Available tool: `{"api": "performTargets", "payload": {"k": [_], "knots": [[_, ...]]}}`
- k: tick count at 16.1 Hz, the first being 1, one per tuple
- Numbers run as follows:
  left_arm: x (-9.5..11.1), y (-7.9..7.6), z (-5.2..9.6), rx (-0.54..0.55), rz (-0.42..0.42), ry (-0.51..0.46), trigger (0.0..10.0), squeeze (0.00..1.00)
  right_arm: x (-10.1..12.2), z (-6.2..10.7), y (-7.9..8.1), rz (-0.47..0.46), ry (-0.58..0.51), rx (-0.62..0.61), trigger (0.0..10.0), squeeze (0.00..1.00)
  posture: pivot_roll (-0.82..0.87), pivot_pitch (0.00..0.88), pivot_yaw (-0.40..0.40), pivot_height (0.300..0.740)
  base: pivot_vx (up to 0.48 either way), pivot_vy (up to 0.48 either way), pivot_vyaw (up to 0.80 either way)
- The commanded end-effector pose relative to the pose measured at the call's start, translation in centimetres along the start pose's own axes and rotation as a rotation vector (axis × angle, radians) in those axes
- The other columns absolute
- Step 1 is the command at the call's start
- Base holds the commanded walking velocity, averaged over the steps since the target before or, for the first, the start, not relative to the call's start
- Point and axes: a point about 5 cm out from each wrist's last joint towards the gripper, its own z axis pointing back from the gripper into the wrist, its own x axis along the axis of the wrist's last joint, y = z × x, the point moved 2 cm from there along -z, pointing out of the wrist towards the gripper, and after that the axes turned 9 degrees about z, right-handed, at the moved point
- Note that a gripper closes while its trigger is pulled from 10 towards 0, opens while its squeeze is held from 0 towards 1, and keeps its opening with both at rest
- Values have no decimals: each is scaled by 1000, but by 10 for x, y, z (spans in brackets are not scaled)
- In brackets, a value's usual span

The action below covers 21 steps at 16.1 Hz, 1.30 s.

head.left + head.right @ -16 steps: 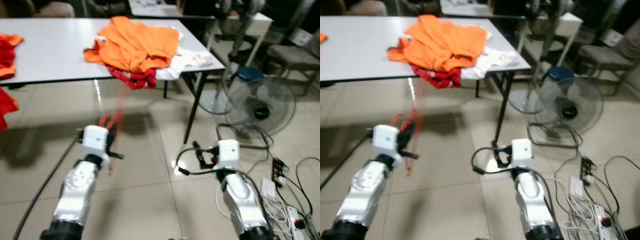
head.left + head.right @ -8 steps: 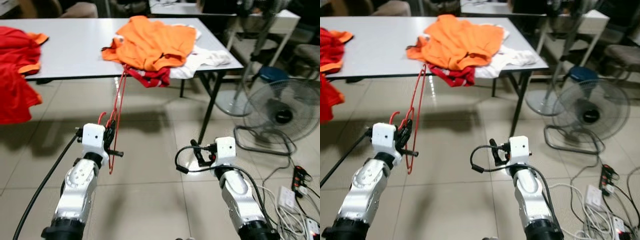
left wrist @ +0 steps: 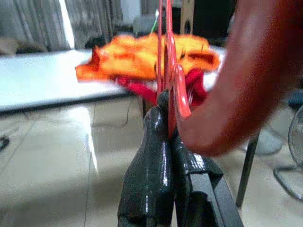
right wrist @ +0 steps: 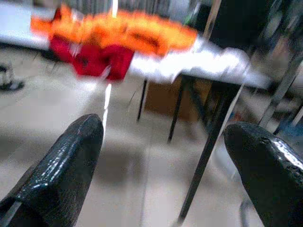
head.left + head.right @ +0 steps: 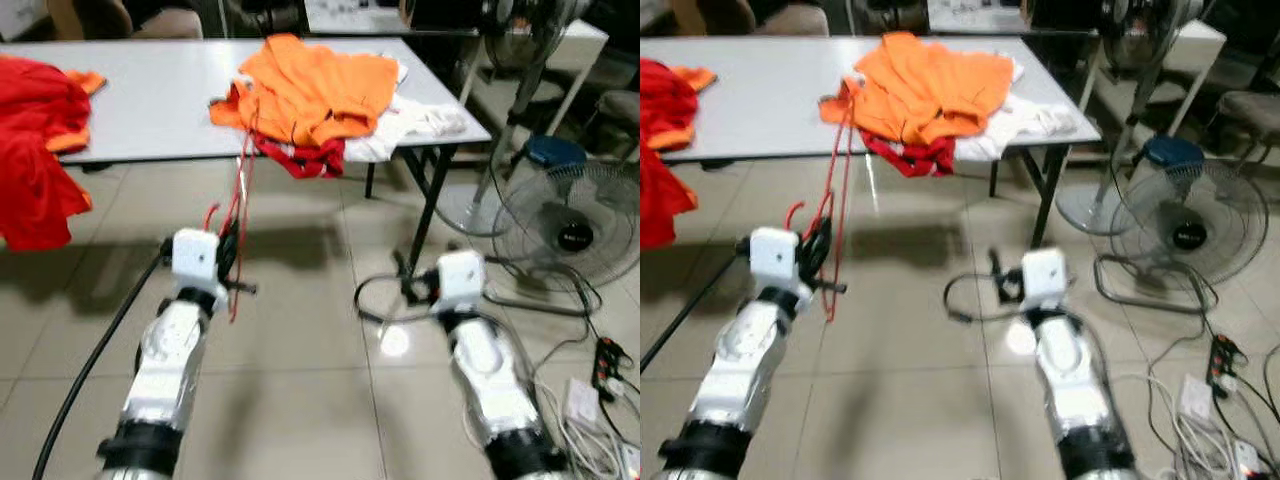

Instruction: Hang hanger

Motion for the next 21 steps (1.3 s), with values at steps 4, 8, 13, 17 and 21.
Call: {"api": "performTargets", "payload": {"k": [4,8,13,17,21], "knots": [[2,-4,-3,-5,-1,-14,10000,0,-4,-1,-10,-20,24,-50,10000,0,-9,0,2,740,395,272,0],[2,-7,-4,-19,-6,-13,10000,0,-12,5,-5,-23,56,-43,10000,0,-11,0,3,740,396,269,0],[-6,-18,-3,-84,-36,25,10000,0,-18,9,-2,-38,84,-46,10000,0,-16,0,7,740,441,50,0],[-14,-27,-1,-114,-71,67,10000,0,-28,17,4,-56,119,-41,10000,0,-16,0,17,740,68,0,0],[-11,-27,-4,-104,-69,54,10000,0,-31,16,5,-57,133,-31,10000,0,-13,0,13,740,0,0,0]]}}
